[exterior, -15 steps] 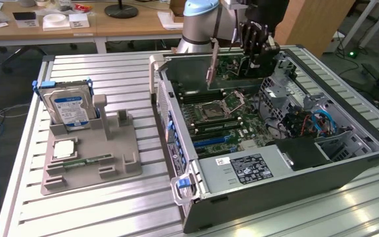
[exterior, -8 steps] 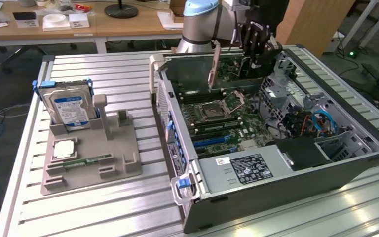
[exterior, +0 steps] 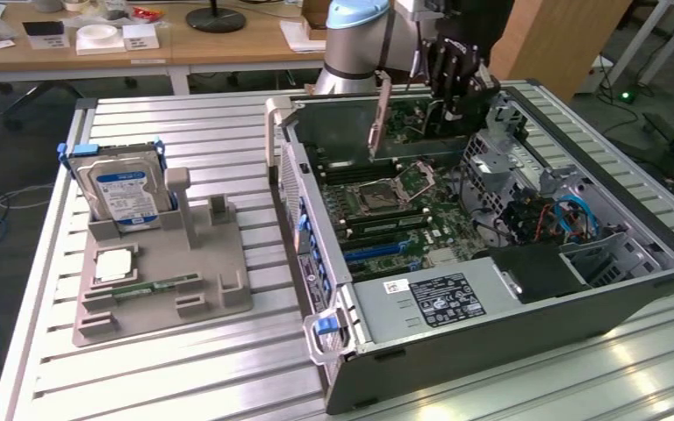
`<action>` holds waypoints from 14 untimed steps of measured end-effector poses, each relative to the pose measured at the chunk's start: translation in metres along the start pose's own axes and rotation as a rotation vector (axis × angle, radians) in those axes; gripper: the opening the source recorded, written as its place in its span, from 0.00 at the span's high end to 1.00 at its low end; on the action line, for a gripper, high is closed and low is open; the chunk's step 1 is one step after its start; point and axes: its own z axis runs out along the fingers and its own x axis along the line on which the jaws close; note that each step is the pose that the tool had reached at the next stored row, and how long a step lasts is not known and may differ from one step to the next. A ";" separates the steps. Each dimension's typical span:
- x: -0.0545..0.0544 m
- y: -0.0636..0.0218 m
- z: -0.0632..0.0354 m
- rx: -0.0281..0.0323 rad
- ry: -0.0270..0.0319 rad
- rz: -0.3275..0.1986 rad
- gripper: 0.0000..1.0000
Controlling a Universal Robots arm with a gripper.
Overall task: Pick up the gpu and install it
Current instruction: 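Insert the gpu into the slot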
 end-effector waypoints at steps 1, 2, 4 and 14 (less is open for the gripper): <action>0.000 0.0000 0.0008 -0.0002 0.0002 0.002 0.73; 0.000 0.0001 0.0018 -0.0004 0.0005 0.008 0.73; 0.000 0.0002 0.0033 -0.0009 0.0016 0.029 0.73; 0.000 0.0033 0.0140 0.0079 0.0021 0.059 0.73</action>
